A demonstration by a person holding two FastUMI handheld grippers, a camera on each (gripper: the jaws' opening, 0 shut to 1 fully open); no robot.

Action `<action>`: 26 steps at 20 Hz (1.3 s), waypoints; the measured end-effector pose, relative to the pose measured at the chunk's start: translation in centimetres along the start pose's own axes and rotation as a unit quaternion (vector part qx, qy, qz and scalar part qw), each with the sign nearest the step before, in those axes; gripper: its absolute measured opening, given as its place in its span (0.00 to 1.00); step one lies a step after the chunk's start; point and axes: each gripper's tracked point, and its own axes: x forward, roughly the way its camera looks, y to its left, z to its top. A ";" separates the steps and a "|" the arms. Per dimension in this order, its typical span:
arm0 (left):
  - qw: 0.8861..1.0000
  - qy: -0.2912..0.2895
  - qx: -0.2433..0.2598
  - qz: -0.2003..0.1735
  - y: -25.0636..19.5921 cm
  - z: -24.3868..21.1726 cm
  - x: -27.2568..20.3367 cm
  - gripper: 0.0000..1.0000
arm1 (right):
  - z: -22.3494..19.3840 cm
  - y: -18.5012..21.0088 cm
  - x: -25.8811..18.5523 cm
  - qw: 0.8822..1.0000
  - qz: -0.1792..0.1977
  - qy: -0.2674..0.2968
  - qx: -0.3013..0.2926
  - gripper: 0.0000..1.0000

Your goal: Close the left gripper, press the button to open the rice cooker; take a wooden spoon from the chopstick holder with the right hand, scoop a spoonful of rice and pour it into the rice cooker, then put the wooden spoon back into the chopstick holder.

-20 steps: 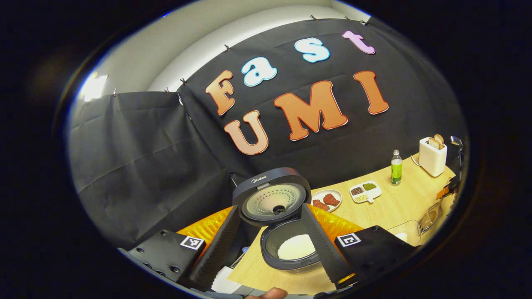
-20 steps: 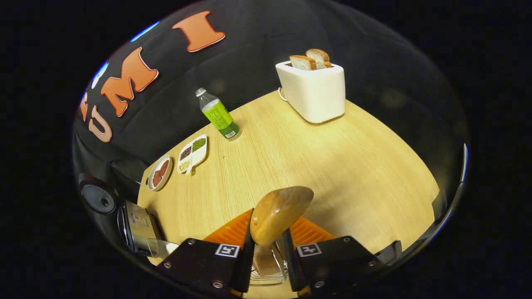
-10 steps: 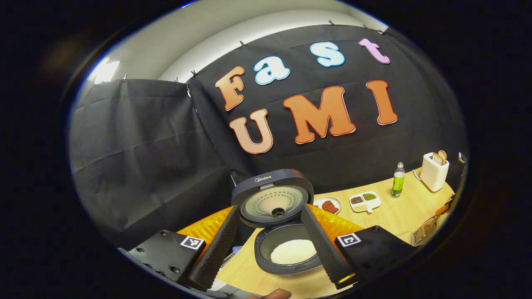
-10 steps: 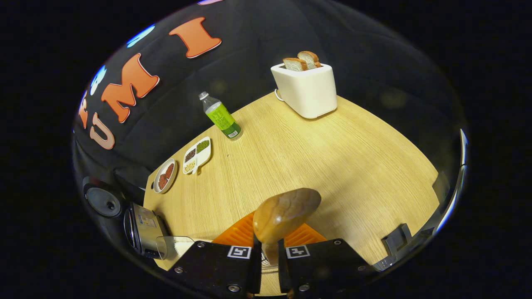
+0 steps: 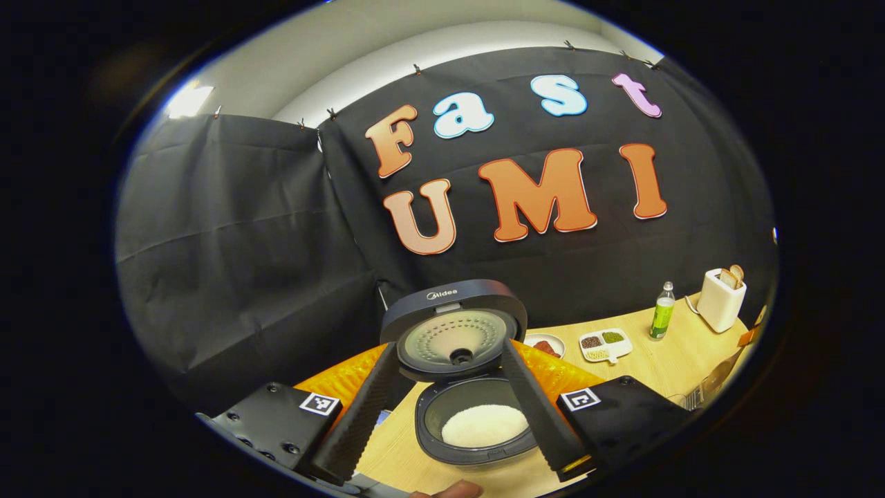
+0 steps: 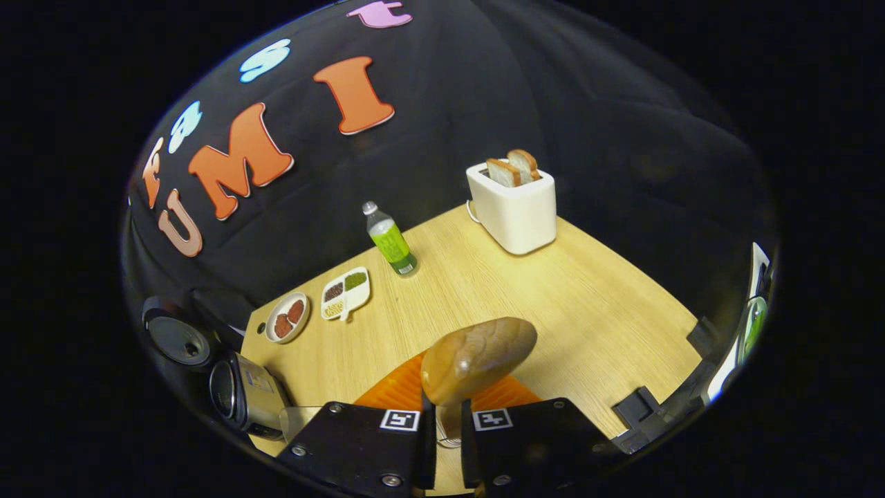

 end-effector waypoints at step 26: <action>0.995 0.024 -0.034 -0.094 4.1 -4.7 5.7 0.93 | -14.2 11.2 0.5 0.970 -0.075 -0.037 -0.230 0.14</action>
